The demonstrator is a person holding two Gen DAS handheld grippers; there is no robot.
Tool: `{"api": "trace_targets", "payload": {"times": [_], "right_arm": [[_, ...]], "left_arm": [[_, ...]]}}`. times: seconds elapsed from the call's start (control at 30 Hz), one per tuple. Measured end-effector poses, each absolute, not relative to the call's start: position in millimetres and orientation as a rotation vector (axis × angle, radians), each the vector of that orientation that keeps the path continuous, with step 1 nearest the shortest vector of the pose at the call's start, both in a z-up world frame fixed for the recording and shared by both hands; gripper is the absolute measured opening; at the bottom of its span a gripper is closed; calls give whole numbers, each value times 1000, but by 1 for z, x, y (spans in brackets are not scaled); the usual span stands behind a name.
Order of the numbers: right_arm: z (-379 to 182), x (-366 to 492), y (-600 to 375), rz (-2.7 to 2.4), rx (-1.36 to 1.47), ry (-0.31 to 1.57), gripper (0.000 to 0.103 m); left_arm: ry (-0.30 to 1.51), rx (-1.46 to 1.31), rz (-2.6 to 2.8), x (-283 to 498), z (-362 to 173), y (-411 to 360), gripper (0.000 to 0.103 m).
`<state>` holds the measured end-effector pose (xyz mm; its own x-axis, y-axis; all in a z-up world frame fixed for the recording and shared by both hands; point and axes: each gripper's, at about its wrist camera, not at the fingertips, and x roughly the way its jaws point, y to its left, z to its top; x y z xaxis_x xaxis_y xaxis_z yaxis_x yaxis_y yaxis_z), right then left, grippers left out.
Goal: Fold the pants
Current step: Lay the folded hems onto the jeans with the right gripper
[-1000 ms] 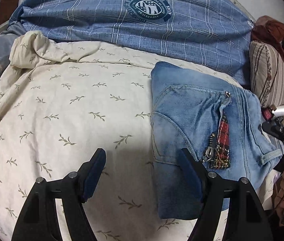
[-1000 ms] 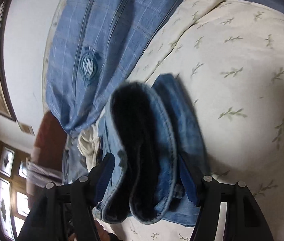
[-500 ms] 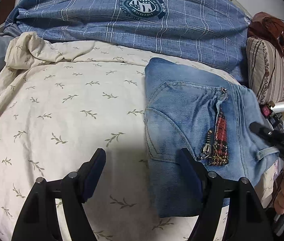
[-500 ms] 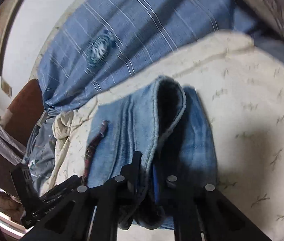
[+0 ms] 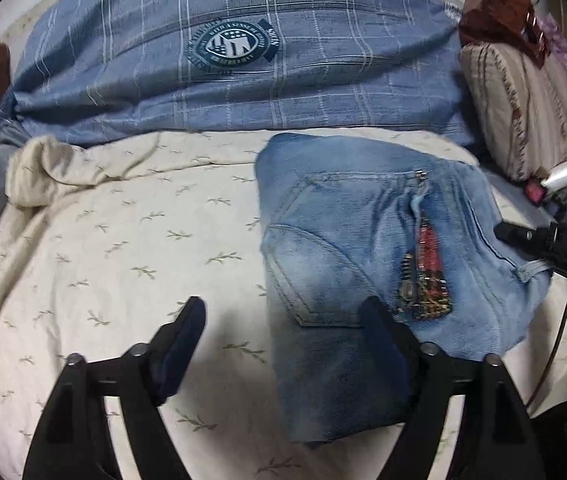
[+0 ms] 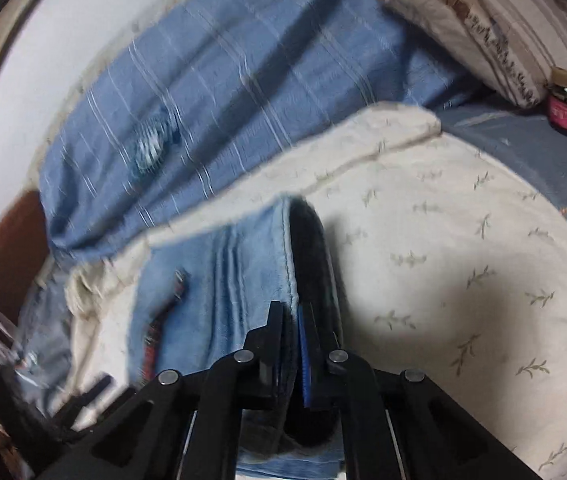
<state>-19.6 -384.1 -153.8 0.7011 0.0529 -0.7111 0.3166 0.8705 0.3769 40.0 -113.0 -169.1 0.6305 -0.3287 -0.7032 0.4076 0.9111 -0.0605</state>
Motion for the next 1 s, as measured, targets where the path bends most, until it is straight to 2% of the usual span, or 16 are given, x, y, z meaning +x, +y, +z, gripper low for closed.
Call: {"api": "trace_targets", "payload": {"times": [0.17,0.77,1.0], "right_arm": [[-159,-15,-369,-185,413,834,11],[-168,-13,-374,-178,473,867,14],[-170,-15,-375,-153,474,882,15]], "left_arm": [[749,180,-388,35,-169,-115,87],[724,224,-380,29,-172,-117,88],[732,217,-366,30,-176,-114,93]]}}
